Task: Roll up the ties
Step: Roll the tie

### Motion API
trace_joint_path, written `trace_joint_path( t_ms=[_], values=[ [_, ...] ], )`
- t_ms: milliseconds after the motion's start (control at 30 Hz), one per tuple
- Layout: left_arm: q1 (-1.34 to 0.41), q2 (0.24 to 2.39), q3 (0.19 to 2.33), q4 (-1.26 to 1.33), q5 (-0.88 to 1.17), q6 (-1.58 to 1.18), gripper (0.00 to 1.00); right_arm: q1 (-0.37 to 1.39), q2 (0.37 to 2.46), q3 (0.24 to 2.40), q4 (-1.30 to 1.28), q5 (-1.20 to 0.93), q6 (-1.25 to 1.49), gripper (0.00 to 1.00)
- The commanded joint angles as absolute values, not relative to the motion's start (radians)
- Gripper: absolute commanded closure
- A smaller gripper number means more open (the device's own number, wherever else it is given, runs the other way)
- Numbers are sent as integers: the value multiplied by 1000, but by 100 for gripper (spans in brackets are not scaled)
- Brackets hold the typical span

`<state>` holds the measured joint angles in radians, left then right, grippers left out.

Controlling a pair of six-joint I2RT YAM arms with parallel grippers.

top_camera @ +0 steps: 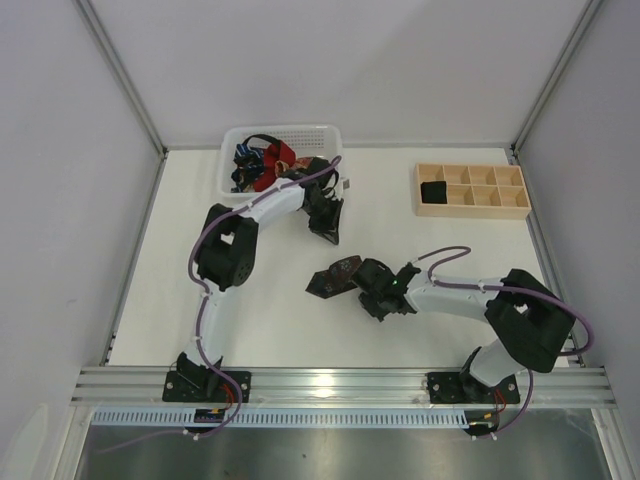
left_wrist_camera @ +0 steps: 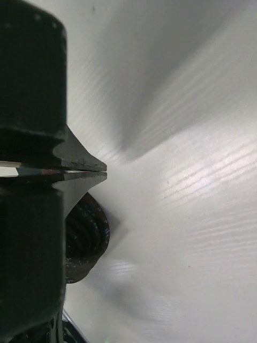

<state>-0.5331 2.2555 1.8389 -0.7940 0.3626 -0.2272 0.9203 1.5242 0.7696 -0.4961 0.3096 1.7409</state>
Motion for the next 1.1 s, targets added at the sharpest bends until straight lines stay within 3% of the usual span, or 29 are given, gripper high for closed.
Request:
trace_joint_path(
  t_ms=[0,300,667,933,1067],
  values=[
    [-561,2276,1841,-770,462,-236,94,896,1601,785,-457,321,1687,94],
    [-606,2296,1763,-793,459,-215,98,830,1761,911,-388,281,1592,94],
    [-574,2253,1855,-859,287,-215,96,836,1553,743,-480,281,1597,92],
    [-575,2218,1770,-844,296,-221,96,816,1520,735,-448,282,1465,91],
    [-571,2139,1733,-839,160,-255,93,790,1491,778,-459,293,1352,89]
  ],
)
